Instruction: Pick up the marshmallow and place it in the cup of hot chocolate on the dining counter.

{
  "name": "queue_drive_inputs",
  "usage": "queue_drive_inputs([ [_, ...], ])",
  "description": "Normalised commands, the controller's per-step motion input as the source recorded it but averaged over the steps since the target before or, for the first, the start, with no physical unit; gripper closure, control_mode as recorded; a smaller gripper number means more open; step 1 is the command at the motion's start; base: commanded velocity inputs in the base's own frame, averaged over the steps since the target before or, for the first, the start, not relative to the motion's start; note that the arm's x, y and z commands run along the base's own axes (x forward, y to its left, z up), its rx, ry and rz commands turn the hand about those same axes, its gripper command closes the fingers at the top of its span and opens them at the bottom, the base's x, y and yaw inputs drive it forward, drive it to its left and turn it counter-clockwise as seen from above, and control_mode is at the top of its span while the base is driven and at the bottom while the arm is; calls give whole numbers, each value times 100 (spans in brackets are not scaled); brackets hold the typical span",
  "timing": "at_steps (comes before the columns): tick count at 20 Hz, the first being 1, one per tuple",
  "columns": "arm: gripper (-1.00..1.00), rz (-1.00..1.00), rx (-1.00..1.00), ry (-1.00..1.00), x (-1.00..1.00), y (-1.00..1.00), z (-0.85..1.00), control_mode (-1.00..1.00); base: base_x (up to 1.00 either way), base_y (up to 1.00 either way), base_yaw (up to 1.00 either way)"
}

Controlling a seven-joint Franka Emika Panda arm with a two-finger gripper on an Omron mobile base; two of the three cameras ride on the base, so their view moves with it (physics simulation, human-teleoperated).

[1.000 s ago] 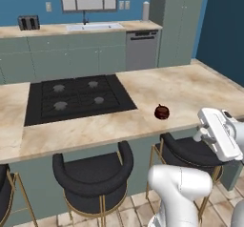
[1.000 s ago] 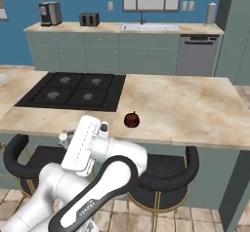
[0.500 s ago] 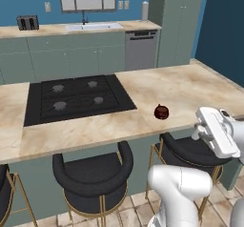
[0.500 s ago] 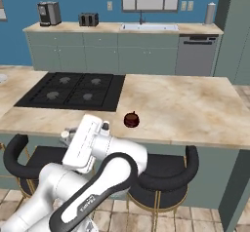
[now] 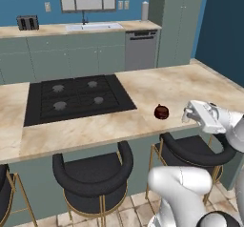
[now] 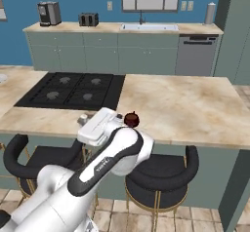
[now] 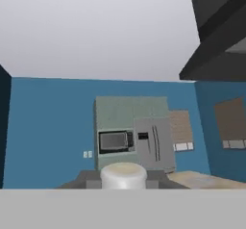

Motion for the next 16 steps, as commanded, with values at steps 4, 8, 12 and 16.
queue_drive_inputs([
  [4,100,-6,-10,25,100,-42,0,-100,0,0,0],
  [8,100,-2,-26,7,100,-4,0,-100,0,0,0],
  [12,100,0,-19,4,100,-25,-7,-100,0,0,0],
  [16,100,2,-3,8,88,-51,-15,-100,0,0,0],
])
